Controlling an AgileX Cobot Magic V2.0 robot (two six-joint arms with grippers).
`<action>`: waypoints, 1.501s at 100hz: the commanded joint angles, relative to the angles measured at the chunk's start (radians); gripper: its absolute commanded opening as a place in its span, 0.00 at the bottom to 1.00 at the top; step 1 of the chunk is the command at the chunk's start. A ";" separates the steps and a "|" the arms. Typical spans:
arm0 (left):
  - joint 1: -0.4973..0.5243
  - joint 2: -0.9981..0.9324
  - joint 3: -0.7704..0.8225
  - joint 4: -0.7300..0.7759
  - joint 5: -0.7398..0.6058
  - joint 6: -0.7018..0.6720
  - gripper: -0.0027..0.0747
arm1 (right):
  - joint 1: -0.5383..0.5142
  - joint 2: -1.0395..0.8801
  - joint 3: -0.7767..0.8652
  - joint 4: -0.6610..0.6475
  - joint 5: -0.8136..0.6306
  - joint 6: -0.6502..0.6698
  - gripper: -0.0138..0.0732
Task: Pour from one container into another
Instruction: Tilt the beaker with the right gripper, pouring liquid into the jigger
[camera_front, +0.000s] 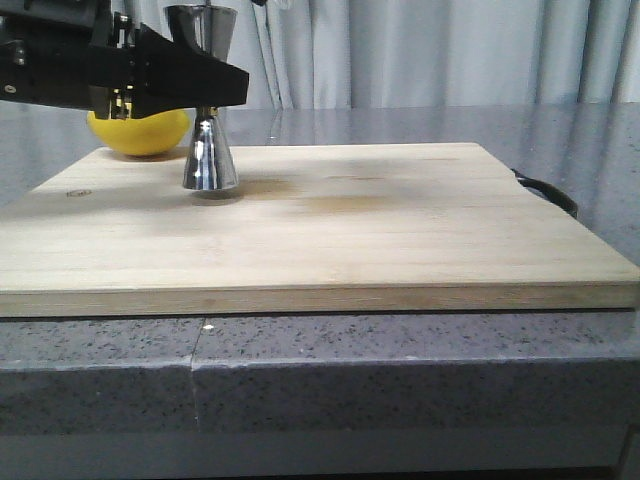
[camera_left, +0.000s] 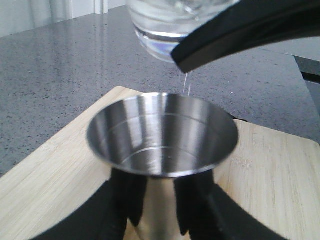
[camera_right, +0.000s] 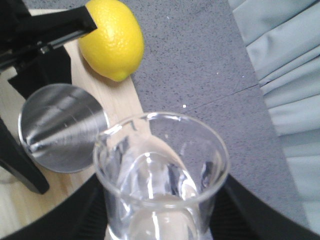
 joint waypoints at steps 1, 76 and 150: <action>-0.007 -0.039 -0.028 -0.077 0.117 -0.005 0.28 | 0.009 -0.043 -0.041 -0.068 -0.060 -0.035 0.53; -0.007 -0.039 -0.028 -0.077 0.117 -0.005 0.28 | 0.026 -0.029 -0.041 -0.182 -0.126 -0.170 0.53; -0.007 -0.039 -0.028 -0.077 0.117 -0.005 0.28 | 0.026 -0.029 -0.041 -0.217 -0.155 -0.269 0.53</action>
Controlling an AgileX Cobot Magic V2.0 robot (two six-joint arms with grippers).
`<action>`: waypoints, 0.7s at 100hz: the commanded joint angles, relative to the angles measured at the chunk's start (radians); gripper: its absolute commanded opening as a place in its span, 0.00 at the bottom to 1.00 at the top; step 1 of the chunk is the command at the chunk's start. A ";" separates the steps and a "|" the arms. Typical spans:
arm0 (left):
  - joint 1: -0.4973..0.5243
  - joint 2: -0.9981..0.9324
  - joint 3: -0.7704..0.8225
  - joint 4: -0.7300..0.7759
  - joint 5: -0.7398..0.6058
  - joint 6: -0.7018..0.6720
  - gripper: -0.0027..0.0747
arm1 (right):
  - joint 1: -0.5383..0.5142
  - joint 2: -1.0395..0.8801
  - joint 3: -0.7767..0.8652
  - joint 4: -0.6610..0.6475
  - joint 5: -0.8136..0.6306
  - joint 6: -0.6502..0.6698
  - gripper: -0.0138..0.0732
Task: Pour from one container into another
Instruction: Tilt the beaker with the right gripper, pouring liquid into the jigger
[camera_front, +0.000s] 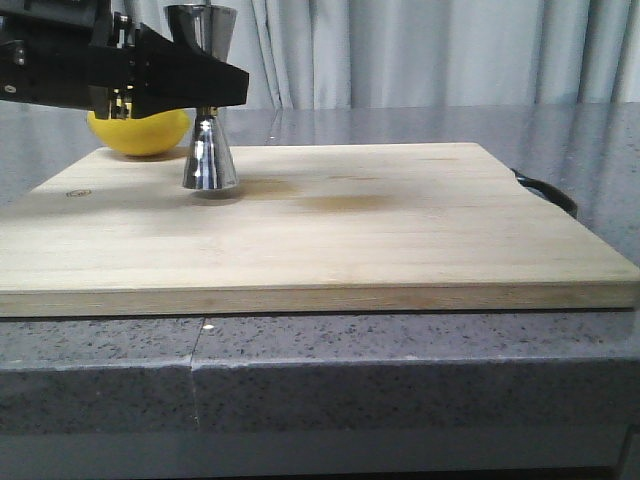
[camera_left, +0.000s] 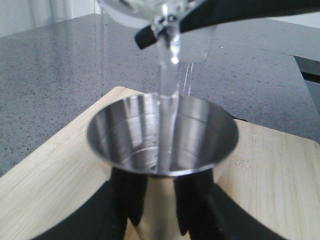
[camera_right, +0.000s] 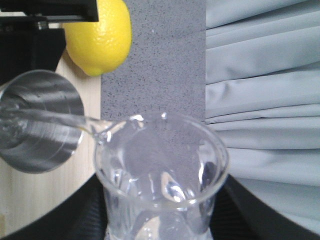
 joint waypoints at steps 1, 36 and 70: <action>-0.007 -0.039 -0.028 -0.077 0.117 -0.005 0.28 | -0.001 -0.049 -0.039 -0.051 -0.075 -0.012 0.53; -0.007 -0.039 -0.028 -0.077 0.117 -0.005 0.28 | -0.001 -0.049 -0.039 -0.114 -0.094 -0.022 0.53; -0.007 -0.039 -0.028 -0.077 0.117 -0.005 0.28 | -0.001 -0.049 -0.039 -0.151 -0.132 -0.022 0.53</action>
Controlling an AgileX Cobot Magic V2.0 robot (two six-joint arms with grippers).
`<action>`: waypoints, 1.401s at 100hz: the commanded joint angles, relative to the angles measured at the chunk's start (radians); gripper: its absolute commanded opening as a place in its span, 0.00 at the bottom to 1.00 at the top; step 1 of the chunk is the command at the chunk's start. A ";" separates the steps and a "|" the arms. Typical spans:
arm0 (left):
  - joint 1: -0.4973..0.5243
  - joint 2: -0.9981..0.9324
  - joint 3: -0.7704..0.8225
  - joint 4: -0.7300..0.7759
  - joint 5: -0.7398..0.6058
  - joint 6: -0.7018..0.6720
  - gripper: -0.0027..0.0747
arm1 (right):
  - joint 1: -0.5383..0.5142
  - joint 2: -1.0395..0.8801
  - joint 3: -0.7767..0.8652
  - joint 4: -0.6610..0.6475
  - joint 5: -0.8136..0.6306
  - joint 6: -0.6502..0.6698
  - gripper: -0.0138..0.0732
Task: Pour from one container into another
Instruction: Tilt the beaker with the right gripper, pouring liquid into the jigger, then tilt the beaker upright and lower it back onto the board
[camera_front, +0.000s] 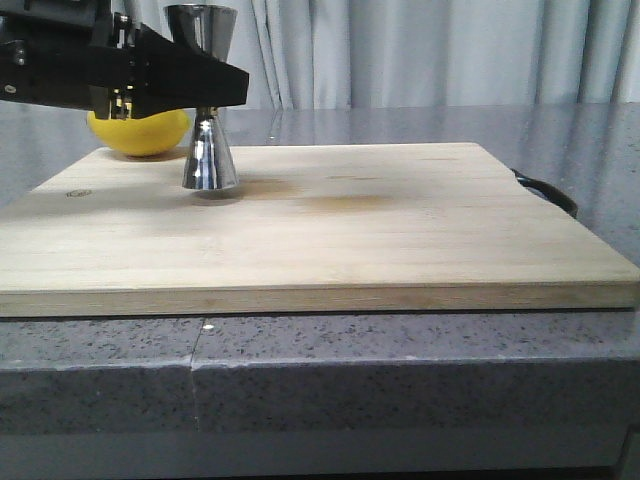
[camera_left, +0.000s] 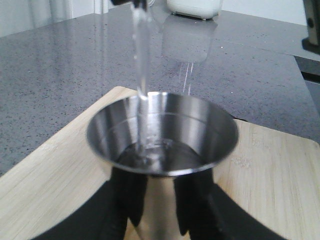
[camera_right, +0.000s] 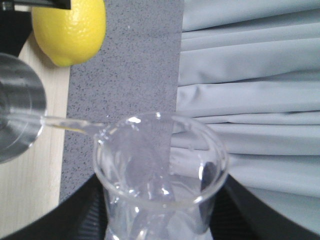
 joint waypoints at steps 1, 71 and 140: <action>-0.007 -0.039 -0.028 -0.077 0.117 -0.005 0.28 | -0.001 -0.049 -0.039 -0.042 -0.085 -0.007 0.53; -0.007 -0.039 -0.028 -0.077 0.117 -0.005 0.28 | -0.001 -0.049 -0.039 -0.048 -0.111 -0.007 0.53; -0.007 -0.039 -0.028 -0.077 0.117 -0.005 0.28 | -0.030 -0.124 -0.039 0.167 -0.019 0.486 0.53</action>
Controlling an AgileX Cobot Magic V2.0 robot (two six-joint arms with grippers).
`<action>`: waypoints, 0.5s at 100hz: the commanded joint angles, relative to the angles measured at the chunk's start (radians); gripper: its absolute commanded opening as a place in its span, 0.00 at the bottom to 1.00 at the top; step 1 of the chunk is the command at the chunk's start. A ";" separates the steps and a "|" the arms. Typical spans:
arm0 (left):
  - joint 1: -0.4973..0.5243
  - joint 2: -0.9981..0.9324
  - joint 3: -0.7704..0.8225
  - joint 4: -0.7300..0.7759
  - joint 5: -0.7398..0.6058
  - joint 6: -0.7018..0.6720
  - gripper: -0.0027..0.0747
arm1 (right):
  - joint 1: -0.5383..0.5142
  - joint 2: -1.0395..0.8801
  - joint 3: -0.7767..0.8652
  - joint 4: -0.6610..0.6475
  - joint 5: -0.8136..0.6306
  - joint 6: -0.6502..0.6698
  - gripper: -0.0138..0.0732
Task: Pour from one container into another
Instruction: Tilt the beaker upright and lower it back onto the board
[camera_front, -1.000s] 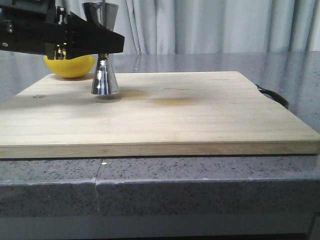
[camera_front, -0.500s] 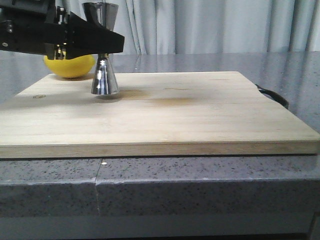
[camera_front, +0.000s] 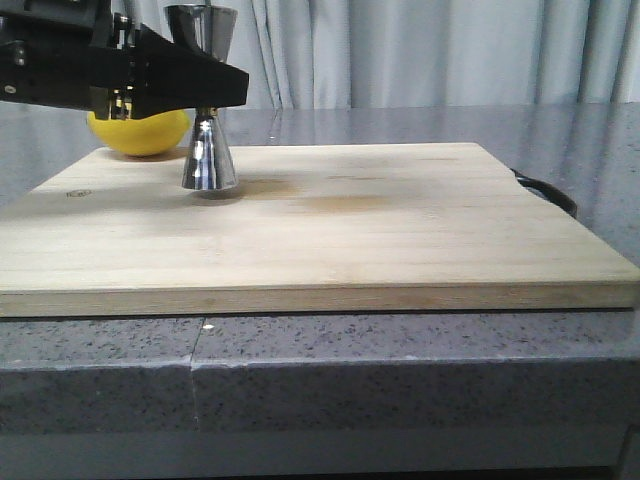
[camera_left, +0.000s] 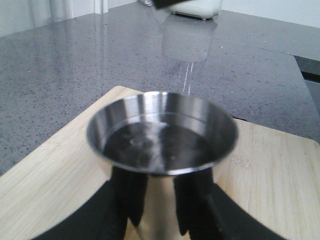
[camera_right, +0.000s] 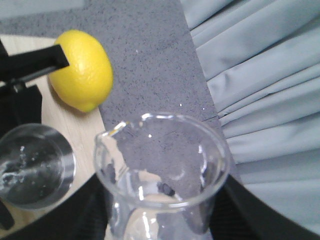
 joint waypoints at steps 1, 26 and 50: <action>-0.007 -0.039 -0.028 -0.077 0.117 -0.005 0.28 | -0.027 -0.082 -0.039 0.009 -0.048 0.126 0.53; -0.007 -0.039 -0.028 -0.077 0.117 -0.005 0.28 | -0.180 -0.169 0.033 0.282 -0.042 0.165 0.53; -0.007 -0.039 -0.028 -0.077 0.117 -0.005 0.28 | -0.325 -0.290 0.310 0.483 -0.238 0.165 0.53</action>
